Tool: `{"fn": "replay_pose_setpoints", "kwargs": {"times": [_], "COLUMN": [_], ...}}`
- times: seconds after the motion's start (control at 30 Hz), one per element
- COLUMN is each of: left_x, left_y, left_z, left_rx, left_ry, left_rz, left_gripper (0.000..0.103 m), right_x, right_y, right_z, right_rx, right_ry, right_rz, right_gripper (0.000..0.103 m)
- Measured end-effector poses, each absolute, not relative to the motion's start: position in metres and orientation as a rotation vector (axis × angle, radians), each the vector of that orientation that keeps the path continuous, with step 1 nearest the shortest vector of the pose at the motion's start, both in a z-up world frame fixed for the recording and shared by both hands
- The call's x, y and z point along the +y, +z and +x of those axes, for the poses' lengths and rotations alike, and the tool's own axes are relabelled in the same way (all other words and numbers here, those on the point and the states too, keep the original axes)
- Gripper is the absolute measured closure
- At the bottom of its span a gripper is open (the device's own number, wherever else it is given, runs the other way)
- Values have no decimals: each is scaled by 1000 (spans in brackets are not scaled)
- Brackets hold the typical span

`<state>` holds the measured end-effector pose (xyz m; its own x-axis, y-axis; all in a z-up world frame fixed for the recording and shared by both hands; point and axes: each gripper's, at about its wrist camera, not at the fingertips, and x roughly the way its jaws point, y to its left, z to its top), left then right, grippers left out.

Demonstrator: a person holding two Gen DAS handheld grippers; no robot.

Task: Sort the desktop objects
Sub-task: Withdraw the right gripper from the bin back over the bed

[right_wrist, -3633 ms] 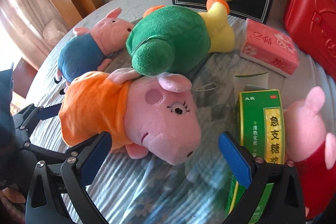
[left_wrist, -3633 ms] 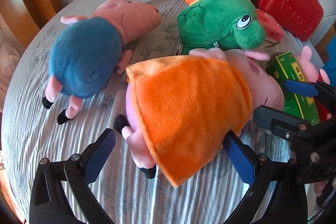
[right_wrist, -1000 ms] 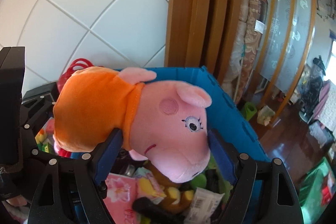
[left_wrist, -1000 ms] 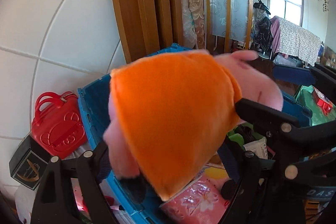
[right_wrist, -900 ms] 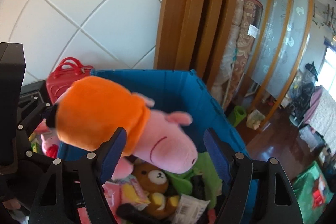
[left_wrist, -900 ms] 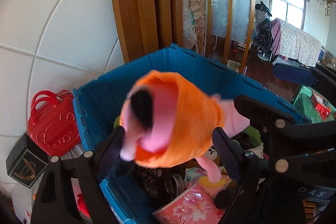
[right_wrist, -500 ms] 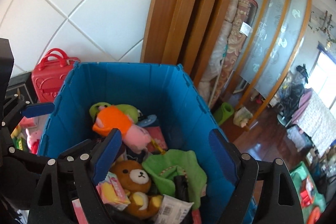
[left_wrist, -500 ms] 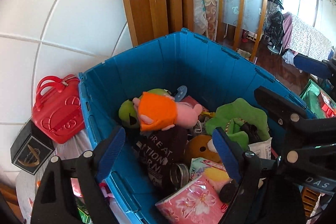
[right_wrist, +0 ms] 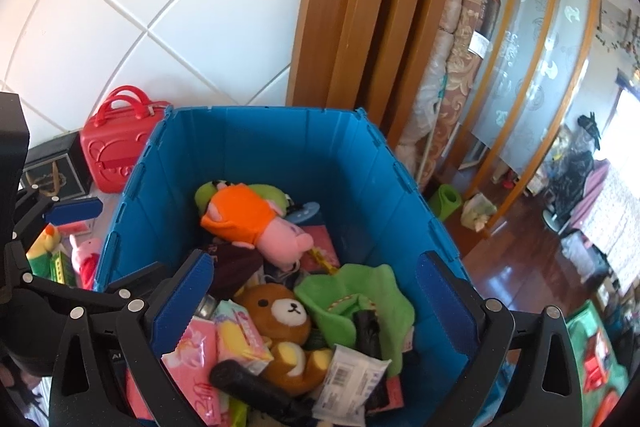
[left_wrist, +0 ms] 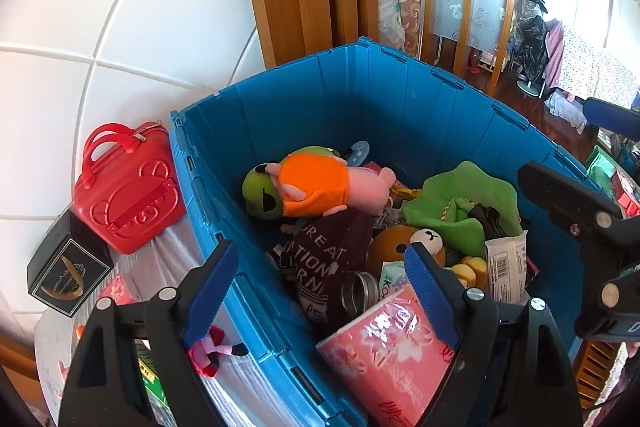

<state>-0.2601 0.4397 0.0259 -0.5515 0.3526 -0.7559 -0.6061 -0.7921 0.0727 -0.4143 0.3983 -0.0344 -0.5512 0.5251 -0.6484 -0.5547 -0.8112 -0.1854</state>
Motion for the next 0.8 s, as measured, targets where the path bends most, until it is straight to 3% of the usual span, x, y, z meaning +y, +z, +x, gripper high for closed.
{"fn": "replay_pose_setpoints", "kwargs": {"times": [0.4,0.57,0.8], "left_x": [403,380,347], "left_y": [28,31,29], "left_z": [-221,-203,-185], "left_rx": [396,314,299], "left_ry": [2314,2314,2410], "left_rz": [-1002,-973,-913], "left_gripper": [18,18,18], "right_x": [351,320,290], "right_y": [-34,-37,-30], "right_z": [-383,-369,-348], "right_rx": [-13,-134,-92], "right_ry": [2355,2333,2384], "right_rz": [-902,-853,-761], "right_gripper": [0,0,0]}}
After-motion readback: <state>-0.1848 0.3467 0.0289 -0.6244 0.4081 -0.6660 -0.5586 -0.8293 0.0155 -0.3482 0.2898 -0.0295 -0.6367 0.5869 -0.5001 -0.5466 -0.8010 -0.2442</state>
